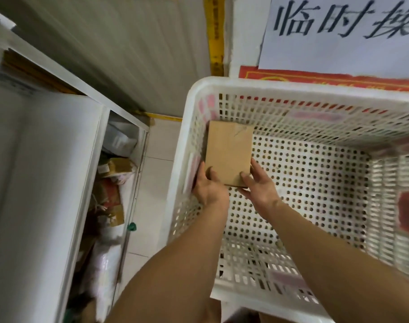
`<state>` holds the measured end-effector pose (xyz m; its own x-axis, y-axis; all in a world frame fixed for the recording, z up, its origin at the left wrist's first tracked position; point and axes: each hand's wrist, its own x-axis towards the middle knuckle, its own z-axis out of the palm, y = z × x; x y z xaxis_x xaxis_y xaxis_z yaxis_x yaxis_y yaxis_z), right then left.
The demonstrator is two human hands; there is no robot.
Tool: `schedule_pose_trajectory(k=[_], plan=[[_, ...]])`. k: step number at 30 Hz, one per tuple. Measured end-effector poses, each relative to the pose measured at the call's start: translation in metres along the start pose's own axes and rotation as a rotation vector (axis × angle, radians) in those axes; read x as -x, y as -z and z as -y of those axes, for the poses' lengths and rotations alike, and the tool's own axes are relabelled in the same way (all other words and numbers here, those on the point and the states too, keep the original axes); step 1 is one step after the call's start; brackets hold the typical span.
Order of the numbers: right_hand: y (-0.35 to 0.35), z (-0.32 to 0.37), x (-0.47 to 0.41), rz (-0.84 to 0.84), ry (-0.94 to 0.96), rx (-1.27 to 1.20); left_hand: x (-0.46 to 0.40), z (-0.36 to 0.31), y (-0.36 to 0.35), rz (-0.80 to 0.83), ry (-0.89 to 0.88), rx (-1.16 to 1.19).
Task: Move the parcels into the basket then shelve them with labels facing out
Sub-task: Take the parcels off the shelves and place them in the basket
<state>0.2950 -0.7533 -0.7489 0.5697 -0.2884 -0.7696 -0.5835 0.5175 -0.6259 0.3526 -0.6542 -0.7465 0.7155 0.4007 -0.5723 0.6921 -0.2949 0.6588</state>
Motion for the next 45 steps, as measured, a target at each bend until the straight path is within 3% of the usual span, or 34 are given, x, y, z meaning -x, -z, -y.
schedule_pose_trajectory(k=[4,10,15,19,22,28,36,45], plan=[[-0.003,-0.011,-0.010,-0.078,0.002,-0.055,-0.012,0.001,-0.011,0.011,0.137,0.211],[0.001,-0.014,-0.012,-0.059,0.026,0.028,-0.008,0.009,-0.001,0.066,0.040,-0.050],[0.004,0.007,0.011,-0.068,-0.008,0.277,0.005,-0.013,0.018,0.159,0.056,-0.188],[0.005,0.040,0.049,-0.067,0.031,0.523,0.037,-0.037,0.052,0.229,-0.059,-0.329],[0.003,0.075,0.091,-0.044,0.196,0.845,0.066,-0.062,0.091,0.323,-0.206,-0.371],[-0.031,0.167,0.201,0.074,0.438,1.079,0.117,-0.136,0.199,0.320,-0.573,-0.521],[-0.120,0.245,0.318,0.261,0.875,1.517,0.164,-0.198,0.356,0.103,-0.683,-0.843],[-0.281,0.243,0.457,0.709,1.276,1.472,0.261,-0.184,0.568,-0.424,-0.557,-0.572]])
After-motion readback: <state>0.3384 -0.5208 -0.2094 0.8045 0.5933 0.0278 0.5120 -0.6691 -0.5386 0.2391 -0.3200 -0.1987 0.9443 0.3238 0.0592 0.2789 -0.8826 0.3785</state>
